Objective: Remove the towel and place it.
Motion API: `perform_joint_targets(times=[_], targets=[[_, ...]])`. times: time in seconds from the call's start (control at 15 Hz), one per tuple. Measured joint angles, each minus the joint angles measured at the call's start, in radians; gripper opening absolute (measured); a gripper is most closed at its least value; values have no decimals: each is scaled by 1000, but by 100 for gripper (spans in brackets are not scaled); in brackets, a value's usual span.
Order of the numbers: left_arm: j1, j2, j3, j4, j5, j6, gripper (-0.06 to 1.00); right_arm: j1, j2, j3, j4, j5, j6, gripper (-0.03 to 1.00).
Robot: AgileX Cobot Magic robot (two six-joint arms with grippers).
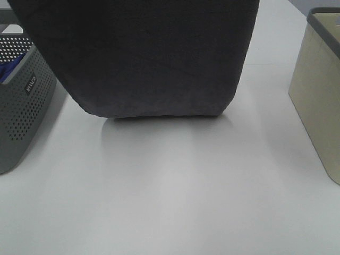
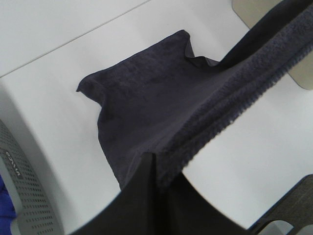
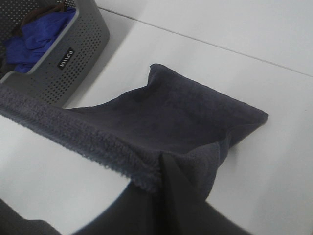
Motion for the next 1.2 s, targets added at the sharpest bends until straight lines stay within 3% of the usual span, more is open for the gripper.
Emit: perform_joint_targets(times=[0.4, 1.0, 1.2], targets=[[-1, -127, 331, -140, -16, 1, 0, 1, -186, 298, 27, 3, 24, 2], [-4, -159, 711, -308, -22, 2, 0, 1, -356, 787, 78, -10, 53, 2], [-110, -160, 876, -335, -24, 2, 0, 1, -387, 973, 117, -11, 62, 2]])
